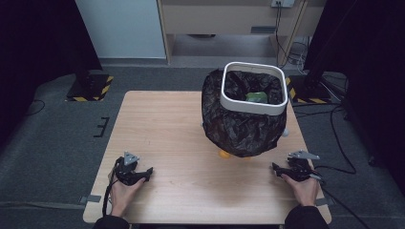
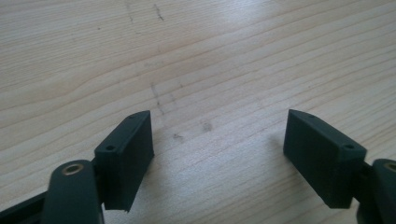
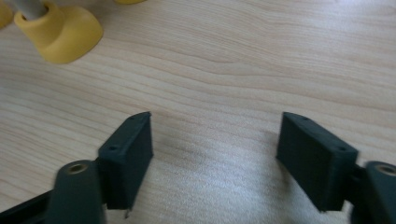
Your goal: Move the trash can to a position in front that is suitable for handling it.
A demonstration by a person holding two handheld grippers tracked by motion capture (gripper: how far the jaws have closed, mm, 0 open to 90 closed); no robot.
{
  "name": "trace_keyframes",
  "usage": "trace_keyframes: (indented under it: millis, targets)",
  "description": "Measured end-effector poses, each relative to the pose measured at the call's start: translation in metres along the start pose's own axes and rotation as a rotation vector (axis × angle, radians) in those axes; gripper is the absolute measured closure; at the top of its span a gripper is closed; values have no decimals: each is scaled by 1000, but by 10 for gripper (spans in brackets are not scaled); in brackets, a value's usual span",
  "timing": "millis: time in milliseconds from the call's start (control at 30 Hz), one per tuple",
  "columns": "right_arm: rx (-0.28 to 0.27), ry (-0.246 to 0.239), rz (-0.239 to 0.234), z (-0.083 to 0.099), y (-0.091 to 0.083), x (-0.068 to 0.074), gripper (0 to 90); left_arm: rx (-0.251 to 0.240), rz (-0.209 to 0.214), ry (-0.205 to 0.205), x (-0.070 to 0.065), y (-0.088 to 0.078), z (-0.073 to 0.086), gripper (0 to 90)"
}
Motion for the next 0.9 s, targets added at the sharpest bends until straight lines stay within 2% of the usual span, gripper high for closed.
trace_keyframes:
  millis: [100, 133, 300, 333, 400, 433, 467, 567, 733, 900]
  targets:
    - [-13, 19, 0, -2, -3, -1, 285, -20, 3, 2, -2, -3, -3, 249]
    - [-36, 22, 7, -6, -6, -2, 286, -48, 13, -4, -5, -6, -7, 251]
    - [-72, 6, -6, -16, -13, 2, 288, -91, 37, -22, -11, -13, -14, 256]
    - [-108, -2, -6, -23, -18, 5, 289, -115, 47, -23, -13, -17, -18, 256]
    - [-148, 0, -3, -30, -23, 9, 289, -135, 55, -24, -16, -20, -21, 256]
    - [-159, -15, 4, -33, -25, 8, 289, -135, 55, -24, -16, -20, -21, 256]
    - [-165, -17, 9, -34, -26, 9, 289, -158, 65, -29, -18, -23, -24, 256]
    - [-170, -6, 12, -34, -29, 8, 289, -186, 72, -24, -22, -28, -29, 256]
    - [-215, 16, 22, -38, -37, 3, 286, -251, 97, -23, -29, -37, -37, 262]
    - [-232, 23, 29, -40, -41, 1, 279, -283, 109, -10, -36, -44, -44, 268]
Point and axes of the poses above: each handheld gripper's, and its own axes: y roughly forward along the jaws, z roughly out of its underside, x roughly to its left, the point moved 7 cm from there along y, roughly forward along the jaws, and after that the axes turned 11 degrees about -y, right-handed, at the moved point
